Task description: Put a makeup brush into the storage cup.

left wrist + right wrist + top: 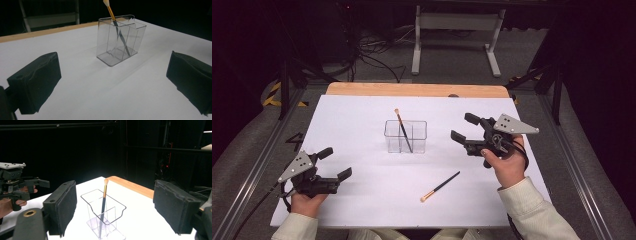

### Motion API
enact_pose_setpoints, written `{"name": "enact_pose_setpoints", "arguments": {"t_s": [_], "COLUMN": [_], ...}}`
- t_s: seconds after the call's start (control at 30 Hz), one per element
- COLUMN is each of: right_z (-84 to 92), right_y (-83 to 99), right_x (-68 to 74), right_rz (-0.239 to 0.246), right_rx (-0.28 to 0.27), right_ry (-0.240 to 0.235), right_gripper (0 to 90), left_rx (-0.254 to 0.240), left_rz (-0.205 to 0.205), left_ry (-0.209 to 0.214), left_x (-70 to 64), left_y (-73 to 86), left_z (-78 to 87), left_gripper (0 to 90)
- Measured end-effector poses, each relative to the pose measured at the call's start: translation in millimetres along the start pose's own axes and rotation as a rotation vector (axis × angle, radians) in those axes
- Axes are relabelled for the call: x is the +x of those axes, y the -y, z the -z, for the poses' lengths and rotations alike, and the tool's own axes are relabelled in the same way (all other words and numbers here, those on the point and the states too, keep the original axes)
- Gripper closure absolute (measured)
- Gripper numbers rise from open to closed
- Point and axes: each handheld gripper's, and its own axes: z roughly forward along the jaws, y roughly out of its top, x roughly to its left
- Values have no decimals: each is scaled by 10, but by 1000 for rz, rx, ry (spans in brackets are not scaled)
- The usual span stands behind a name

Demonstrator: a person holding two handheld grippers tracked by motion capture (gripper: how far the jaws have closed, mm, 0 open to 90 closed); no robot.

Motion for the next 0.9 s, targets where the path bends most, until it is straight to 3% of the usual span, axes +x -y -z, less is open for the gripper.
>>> {"name": "enact_pose_setpoints", "arguments": {"t_s": [0.3, 0.5, 0.73, 0.9], "right_z": [77, 85, 81, 59], "right_y": [-8, -19, -27, -6], "right_x": [23, 47, 57, 80], "right_rz": [16, 46, 59, 85], "right_rx": [36, 131, 174, 269], "right_ry": [-23, -51, -69, -101], "right_gripper": [194, 185, 175, 174], "left_rx": [-3, 4, 6, 1], "left_rz": [0, -2, -1, 3], "left_ry": [2, 4, 5, 2], "left_x": [-7, -7, -12, -3], "left_y": [-5, 0, 0, 2], "left_z": [-5, -9, -22, -6], "left_gripper": [2, 2, 2, 2]}}
